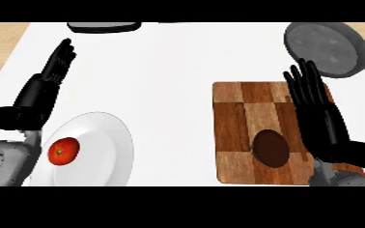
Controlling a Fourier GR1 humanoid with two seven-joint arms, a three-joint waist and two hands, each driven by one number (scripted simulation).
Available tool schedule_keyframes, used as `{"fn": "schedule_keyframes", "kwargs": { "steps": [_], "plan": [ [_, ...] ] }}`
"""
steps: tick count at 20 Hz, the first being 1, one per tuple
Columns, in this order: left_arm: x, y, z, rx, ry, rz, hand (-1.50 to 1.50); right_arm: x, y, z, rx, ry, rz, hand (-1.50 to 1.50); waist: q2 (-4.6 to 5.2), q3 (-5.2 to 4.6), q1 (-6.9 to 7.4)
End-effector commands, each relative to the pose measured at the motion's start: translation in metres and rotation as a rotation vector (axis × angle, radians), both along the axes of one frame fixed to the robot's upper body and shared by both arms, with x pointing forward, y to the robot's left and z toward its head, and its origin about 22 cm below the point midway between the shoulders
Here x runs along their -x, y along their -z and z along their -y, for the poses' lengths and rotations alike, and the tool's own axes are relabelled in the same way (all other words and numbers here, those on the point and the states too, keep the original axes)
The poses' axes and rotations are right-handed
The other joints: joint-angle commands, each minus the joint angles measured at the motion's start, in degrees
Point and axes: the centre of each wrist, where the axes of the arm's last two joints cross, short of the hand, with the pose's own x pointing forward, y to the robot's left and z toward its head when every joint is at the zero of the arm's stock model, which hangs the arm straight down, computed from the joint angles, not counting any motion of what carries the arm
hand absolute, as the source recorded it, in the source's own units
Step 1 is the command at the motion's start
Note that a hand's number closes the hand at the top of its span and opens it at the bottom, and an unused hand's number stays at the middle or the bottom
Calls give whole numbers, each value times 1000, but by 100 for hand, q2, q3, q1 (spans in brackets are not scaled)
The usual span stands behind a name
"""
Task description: Pick the cupcake from the cutting board and place it in the pan
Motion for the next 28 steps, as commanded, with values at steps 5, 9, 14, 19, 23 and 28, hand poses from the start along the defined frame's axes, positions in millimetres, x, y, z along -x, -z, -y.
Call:
{"fn": "schedule_keyframes", "kwargs": {
  "steps": [5, 9, 14, 19, 23, 28],
  "plan": [
    [-8, 4, 20, 121, -32, -55, 0, -6, -1, -35, 262, -790, -52, 150, 61, -191, 718],
    [-4, 32, 19, 215, -131, -163, 0, -22, -7, 19, 416, -866, 114, -150, 9, -171, 239],
    [1, 38, 17, 220, -158, -172, 0, -49, -62, 116, 504, -693, 354, -150, -31, -178, 142],
    [-4, 28, 21, 247, -137, -192, 0, -59, -102, 157, 696, -785, 350, -150, -36, -187, 219],
    [-8, 24, 25, 218, -136, -164, 0, -66, -154, 145, 970, -817, 389, -150, -37, -196, 293],
    [-5, 29, 16, 206, -156, -184, 0, -68, -173, 137, 1027, -861, 390, -150, -80, -209, 163]
  ]
}}
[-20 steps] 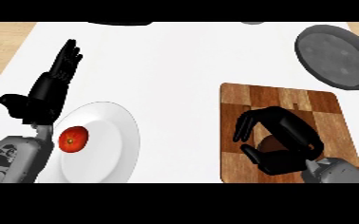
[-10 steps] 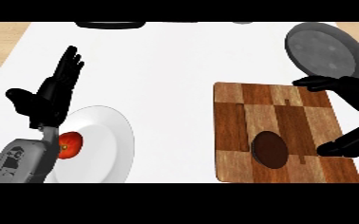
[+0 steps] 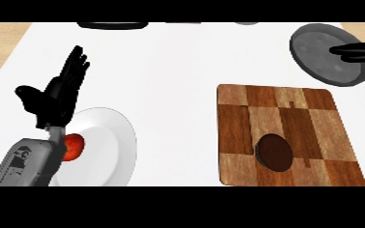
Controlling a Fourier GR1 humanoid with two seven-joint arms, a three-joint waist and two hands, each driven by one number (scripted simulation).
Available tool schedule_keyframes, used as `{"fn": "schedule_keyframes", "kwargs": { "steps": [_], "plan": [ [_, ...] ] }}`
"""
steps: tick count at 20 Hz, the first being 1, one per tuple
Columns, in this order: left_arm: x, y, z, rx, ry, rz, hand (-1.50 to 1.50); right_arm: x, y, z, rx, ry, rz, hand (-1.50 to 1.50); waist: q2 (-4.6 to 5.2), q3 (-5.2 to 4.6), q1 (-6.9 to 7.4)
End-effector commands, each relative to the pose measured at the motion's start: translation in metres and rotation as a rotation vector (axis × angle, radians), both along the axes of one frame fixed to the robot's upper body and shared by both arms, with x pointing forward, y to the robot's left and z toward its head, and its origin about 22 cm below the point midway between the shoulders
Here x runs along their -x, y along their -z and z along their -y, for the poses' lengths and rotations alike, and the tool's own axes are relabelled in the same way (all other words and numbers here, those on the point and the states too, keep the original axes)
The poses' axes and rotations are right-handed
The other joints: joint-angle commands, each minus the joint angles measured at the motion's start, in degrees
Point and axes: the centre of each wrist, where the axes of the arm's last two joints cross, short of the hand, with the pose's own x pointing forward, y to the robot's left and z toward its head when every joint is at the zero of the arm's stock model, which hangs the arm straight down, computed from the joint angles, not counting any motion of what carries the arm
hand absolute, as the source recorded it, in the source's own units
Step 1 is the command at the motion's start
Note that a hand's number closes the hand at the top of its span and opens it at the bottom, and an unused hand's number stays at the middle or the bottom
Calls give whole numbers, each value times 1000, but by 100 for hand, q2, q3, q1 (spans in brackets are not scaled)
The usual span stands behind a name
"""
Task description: Pick the cupcake from the cutting board and place it in the pan
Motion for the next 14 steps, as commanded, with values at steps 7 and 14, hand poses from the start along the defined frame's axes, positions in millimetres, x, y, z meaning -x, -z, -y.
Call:
{"fn": "schedule_keyframes", "kwargs": {
  "steps": [7, 14],
  "plan": [
    [-1, 0, -6, 7, -14, 5, 0, -17, -18, -36, 41, -223, 21, -150, -28, -9, -59],
    [4, -7, -4, -3, -25, 8, 0, -2, -8, -70, 94, -356, -108, -150, -64, -11, -137]
  ]
}}
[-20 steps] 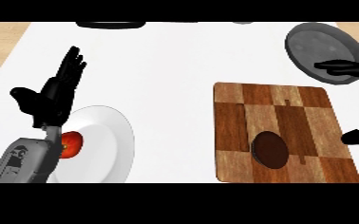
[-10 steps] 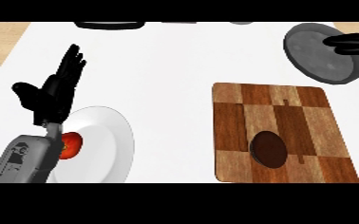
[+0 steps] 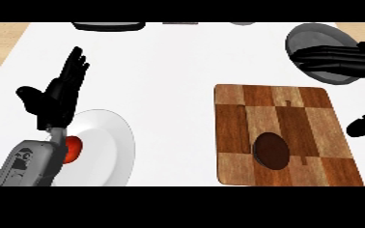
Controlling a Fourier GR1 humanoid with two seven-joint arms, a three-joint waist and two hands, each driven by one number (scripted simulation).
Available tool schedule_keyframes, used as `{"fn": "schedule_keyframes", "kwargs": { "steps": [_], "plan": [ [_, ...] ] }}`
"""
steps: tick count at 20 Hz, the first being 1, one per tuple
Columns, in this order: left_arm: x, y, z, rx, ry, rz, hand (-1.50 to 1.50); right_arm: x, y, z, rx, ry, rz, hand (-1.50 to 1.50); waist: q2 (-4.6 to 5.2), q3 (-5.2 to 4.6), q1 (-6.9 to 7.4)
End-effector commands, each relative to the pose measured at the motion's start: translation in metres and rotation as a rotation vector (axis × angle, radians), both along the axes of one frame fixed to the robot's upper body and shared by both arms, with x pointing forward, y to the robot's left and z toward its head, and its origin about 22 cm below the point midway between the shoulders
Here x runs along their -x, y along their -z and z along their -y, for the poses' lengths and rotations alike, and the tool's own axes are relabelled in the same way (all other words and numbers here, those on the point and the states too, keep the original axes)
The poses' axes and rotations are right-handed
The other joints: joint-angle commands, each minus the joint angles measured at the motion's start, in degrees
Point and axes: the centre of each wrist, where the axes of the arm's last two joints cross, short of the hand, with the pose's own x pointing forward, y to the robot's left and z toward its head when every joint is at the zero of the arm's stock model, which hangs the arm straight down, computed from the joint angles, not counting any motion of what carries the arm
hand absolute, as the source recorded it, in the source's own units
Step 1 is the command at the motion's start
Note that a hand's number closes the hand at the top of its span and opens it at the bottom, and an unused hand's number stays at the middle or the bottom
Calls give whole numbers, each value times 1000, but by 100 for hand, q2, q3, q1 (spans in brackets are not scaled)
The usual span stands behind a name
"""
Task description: Pick the cupcake from the cutting board and place it in the pan
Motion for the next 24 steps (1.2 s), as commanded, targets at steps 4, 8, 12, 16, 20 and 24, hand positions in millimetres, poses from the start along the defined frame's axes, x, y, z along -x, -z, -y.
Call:
{"fn": "schedule_keyframes", "kwargs": {
  "steps": [4, 8, 12, 16, 20, 24],
  "plan": [
    [8, 13, -7, -2, -29, -15, 0, 28, 12, -26, 46, -215, -127, -150, -27, -1, -147],
    [-2, 3, -23, 11, -14, -3, 0, 38, 32, -27, 134, -145, -132, -150, -14, 0, -140],
    [-6, 9, -15, -1, -6, -3, 0, 23, 35, -9, 140, -88, -135, -150, 9, 1, -74],
    [9, 0, -18, -4, -16, 9, 0, 27, 43, -33, 167, -11, -85, -150, -9, 0, -63],
    [4, -4, -3, 13, -17, 2, 0, 12, 43, -40, 242, -25, -93, -150, -3, 1, -21],
    [-3, -13, -6, 21, -13, -12, 0, 20, 70, -36, 284, -81, -132, -150, -3, 3, -43]
  ]
}}
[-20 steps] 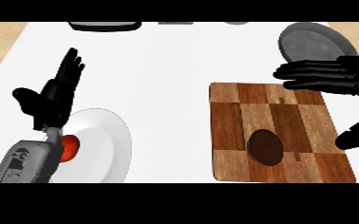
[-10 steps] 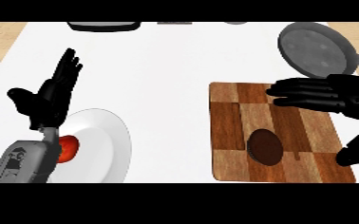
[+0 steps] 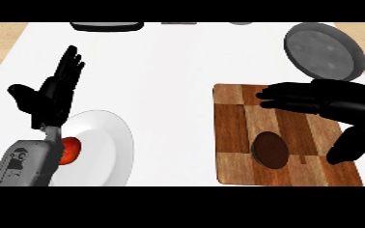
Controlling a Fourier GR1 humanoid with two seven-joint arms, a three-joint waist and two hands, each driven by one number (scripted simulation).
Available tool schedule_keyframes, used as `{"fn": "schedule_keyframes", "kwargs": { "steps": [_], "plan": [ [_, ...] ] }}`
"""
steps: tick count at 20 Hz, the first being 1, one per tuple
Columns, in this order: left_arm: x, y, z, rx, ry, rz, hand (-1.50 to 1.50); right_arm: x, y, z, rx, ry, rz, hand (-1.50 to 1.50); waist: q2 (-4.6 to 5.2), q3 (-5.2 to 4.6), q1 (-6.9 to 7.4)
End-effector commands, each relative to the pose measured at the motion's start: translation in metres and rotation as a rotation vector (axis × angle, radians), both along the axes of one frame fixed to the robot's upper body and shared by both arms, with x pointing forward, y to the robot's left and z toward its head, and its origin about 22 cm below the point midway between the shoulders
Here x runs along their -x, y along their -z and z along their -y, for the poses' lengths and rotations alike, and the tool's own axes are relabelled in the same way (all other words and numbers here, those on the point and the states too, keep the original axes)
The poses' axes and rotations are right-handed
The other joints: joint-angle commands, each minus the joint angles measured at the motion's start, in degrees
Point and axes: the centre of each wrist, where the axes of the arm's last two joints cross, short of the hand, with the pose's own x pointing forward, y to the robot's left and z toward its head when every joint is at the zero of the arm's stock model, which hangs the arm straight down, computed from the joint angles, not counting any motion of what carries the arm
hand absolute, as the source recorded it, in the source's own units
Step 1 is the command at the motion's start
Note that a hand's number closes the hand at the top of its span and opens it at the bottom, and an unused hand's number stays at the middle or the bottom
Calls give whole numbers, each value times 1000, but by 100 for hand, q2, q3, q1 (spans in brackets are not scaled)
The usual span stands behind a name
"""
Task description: Pick the cupcake from the cutting board and place it in the pan
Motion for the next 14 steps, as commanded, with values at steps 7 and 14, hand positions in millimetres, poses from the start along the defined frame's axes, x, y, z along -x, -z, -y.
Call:
{"fn": "schedule_keyframes", "kwargs": {
  "steps": [7, 14],
  "plan": [
    [0, -1, -8, -12, -8, -1, 0, 2, 32, 2, 91, -133, -64, -150, -1, 2, -26],
    [7, 12, -8, -7, 0, -2, 0, 14, 35, -14, 182, -132, 27, -150, -8, -1, -39]
  ]
}}
